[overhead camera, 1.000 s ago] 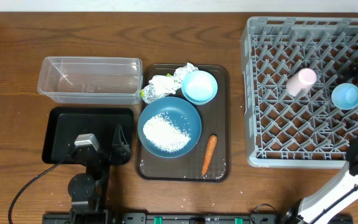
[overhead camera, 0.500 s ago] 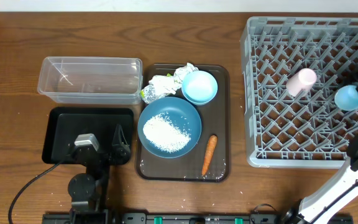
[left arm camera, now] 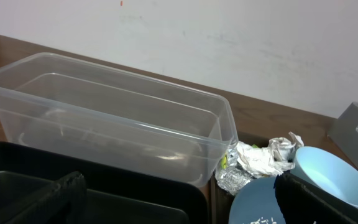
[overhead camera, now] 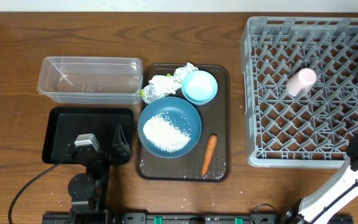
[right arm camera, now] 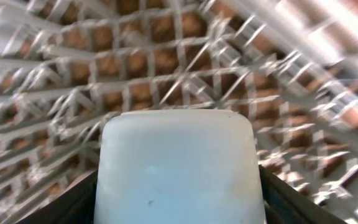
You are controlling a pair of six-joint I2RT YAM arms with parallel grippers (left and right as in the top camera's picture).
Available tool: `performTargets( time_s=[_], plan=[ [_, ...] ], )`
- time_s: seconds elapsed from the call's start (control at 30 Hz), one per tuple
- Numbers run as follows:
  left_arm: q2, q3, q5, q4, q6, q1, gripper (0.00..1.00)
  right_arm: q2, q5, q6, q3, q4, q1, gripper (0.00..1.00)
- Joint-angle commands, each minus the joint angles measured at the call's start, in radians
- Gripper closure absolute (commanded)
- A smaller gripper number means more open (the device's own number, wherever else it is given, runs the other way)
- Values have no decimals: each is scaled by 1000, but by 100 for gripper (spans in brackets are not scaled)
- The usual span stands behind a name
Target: Sort waste into correct bins and load items into the dishwasher rack
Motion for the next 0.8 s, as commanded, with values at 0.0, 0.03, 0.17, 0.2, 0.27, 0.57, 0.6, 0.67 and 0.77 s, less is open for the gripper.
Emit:
performTargets(
  time_s=[0.0, 0.03, 0.17, 0.2, 0.27, 0.57, 0.6, 0.67, 0.77],
  plan=[
    [0, -20, 11, -28, 10, -4, 1, 1, 161, -53, 17, 40, 40, 37],
    [0, -20, 11, -28, 10, -4, 1, 1, 169, -53, 17, 61, 46, 37],
    [0, -20, 11, -28, 10, -4, 1, 1, 213, -74, 7, 143, 66, 36],
    [0, -20, 11, -28, 10, -4, 1, 1, 231, -76, -2, 166, 69, 36],
    [0, -20, 11, -28, 10, -4, 1, 1, 245, -76, -29, 208, 76, 35],
    [0, -20, 11, -28, 10, -4, 2, 1, 264, -79, -233, 415, 98, 34],
    [0, -20, 11, -28, 10, -4, 1, 1, 264, -79, -251, 437, 98, 34],
    [0, -20, 11, -28, 10, -4, 1, 1, 270, -79, -273, 469, 98, 34],
    [0, -20, 11, -28, 10, -4, 1, 1, 278, -84, -288, 507, 98, 33]
  ],
)
